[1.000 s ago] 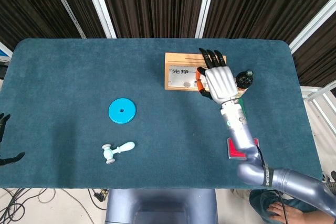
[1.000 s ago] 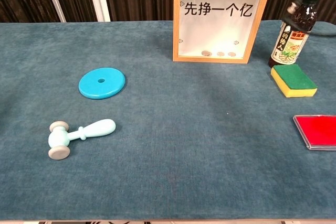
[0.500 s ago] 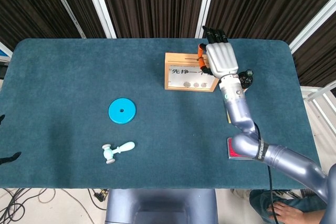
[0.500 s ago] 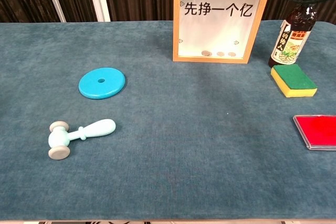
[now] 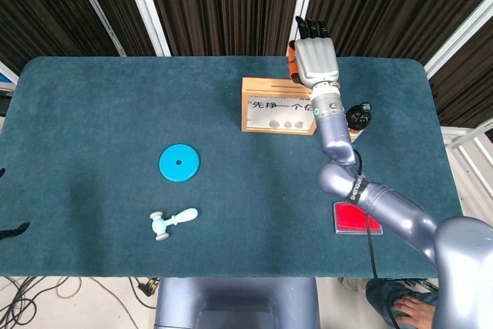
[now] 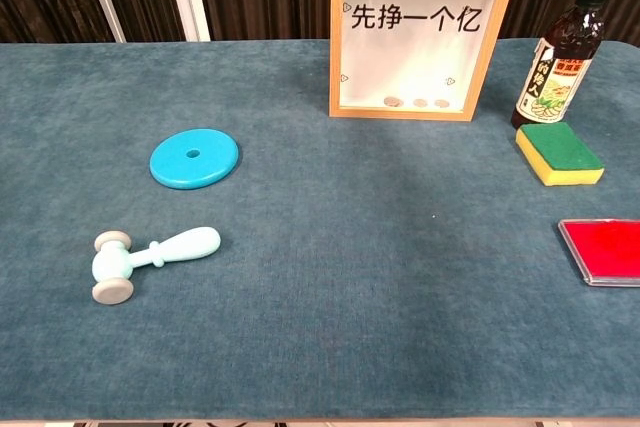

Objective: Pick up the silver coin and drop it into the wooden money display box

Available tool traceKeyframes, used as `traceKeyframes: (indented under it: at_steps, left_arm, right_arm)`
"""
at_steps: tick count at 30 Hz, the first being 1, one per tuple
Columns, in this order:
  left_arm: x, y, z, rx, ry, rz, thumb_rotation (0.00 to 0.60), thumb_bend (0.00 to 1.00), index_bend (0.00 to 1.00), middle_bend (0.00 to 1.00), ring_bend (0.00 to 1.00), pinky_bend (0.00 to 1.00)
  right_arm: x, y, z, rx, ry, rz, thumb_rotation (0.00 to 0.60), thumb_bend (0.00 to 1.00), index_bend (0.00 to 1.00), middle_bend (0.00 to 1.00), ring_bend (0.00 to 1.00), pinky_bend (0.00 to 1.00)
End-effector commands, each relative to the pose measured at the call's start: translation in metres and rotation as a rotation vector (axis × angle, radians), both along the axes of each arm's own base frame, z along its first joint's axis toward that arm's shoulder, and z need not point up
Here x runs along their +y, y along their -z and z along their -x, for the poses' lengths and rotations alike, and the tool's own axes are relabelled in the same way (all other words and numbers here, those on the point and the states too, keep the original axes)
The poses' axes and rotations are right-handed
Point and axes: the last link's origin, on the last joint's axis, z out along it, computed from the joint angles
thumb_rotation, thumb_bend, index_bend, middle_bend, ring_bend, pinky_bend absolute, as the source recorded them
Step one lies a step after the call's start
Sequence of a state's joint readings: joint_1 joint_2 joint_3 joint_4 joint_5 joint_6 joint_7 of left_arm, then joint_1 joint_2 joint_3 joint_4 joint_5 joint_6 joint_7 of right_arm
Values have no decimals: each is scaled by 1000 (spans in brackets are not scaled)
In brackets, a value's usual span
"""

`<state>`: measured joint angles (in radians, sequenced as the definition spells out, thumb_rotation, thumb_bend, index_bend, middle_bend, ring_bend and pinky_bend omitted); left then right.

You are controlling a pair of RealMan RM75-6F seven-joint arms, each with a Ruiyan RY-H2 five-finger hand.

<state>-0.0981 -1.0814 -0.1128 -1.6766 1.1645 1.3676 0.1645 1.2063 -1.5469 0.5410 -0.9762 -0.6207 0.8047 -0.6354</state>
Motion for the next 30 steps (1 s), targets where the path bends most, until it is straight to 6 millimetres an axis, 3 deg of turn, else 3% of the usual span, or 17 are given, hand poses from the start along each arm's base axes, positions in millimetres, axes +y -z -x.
traceKeyframes:
  at_steps: [1,23,30]
  left_arm:
    - [1,0,0,11,-6,-4,600,30,31,0,0,58]
    - [1,-1,-1,-5,1,-2,600,32,31,0,0,58]
    - [0,-2,0,-9,1,-4,600,32,31,0,0,58]
  right_arm:
    - [-1,6,-5,4,17,-5,600,562,658,35,0,0]
    - [28,10,-27,53,89,4,600,562,666,35,0,0]
    - [32,14,-23,55,99,-9,600,563,666,35,0,0]
